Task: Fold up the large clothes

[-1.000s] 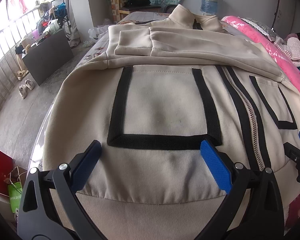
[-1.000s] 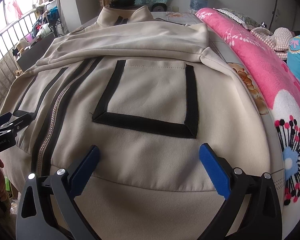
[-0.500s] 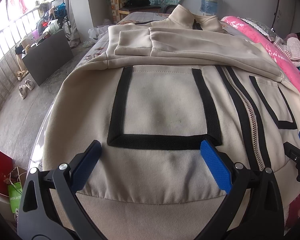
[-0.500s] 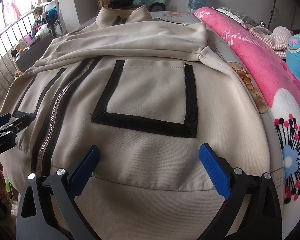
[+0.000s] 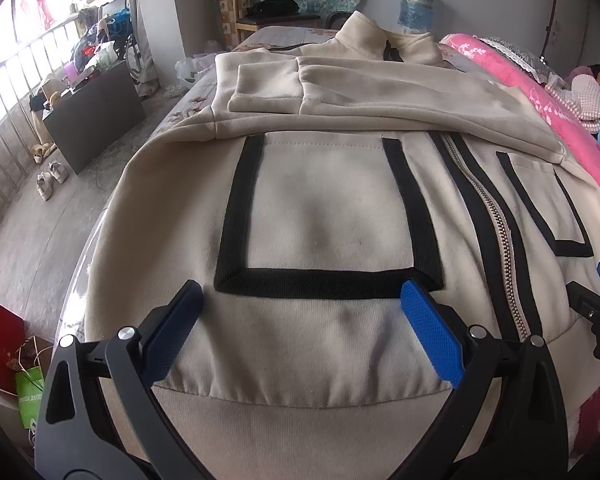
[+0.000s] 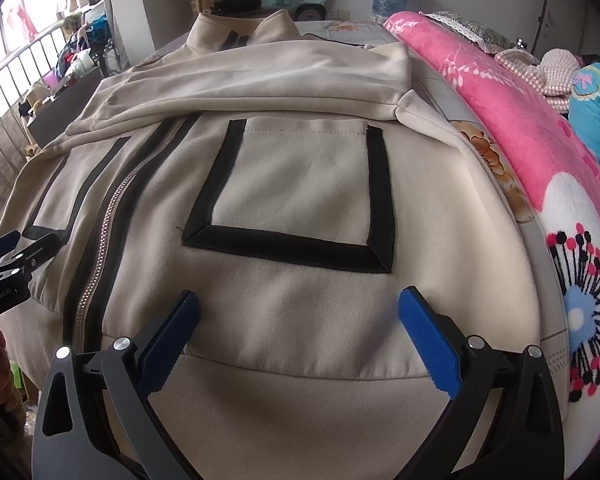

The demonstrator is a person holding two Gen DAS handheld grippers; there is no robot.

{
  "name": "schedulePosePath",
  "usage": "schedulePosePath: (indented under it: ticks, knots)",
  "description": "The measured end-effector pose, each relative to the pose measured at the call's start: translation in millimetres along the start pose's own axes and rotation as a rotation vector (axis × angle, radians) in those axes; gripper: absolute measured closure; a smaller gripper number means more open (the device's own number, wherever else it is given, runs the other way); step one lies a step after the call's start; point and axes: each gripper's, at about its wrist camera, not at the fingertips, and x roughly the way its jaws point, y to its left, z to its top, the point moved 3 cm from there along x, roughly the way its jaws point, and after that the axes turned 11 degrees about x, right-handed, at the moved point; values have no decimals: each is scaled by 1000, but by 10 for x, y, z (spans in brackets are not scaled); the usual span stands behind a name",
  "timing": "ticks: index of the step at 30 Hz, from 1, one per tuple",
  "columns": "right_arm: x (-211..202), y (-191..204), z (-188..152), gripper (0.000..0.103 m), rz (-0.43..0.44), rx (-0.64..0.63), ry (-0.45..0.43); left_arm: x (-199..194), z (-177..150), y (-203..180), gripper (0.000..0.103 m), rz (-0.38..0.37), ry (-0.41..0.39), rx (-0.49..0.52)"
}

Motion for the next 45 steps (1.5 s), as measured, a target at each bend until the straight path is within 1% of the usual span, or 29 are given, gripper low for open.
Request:
schedulePosePath:
  ticks: [41,45]
  knots:
    - [-9,-7,-18,6,-2,6,-6,-7,3,12,7,1,8,-4]
    - [-24,-3,5,6,8,-11,14,-2,5,4,7,3,3,-4]
